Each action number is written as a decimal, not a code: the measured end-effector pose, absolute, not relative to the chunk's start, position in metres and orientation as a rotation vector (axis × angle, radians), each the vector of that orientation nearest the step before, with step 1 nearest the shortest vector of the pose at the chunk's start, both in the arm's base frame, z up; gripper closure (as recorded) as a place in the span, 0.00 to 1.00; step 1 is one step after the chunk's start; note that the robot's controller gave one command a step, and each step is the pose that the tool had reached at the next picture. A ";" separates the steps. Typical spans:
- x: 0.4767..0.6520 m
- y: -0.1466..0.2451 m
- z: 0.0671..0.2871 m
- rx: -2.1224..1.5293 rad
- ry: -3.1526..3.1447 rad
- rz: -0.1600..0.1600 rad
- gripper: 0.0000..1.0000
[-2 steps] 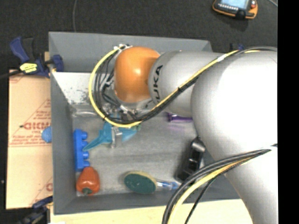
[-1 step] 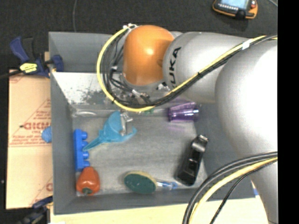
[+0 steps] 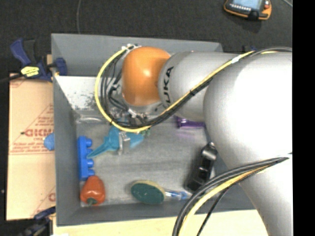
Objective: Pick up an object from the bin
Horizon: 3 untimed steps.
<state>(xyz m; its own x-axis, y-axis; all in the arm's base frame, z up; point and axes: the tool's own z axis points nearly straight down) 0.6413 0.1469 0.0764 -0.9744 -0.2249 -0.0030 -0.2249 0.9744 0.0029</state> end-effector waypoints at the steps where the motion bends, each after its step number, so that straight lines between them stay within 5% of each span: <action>1: 0.636 0.143 0.071 -0.543 3.076 0.000 0.00; 2: 0.643 0.146 0.077 -0.362 3.112 0.008 1.00; 3: 0.643 0.146 0.078 -0.361 3.113 0.008 1.00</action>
Offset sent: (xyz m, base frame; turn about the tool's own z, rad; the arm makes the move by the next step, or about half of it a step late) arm 0.0001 -0.0001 0.0002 -0.0047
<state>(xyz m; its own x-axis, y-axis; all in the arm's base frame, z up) 0.6427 0.1460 0.0776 -0.9734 -0.2288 -0.0087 -0.2289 0.9734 0.0045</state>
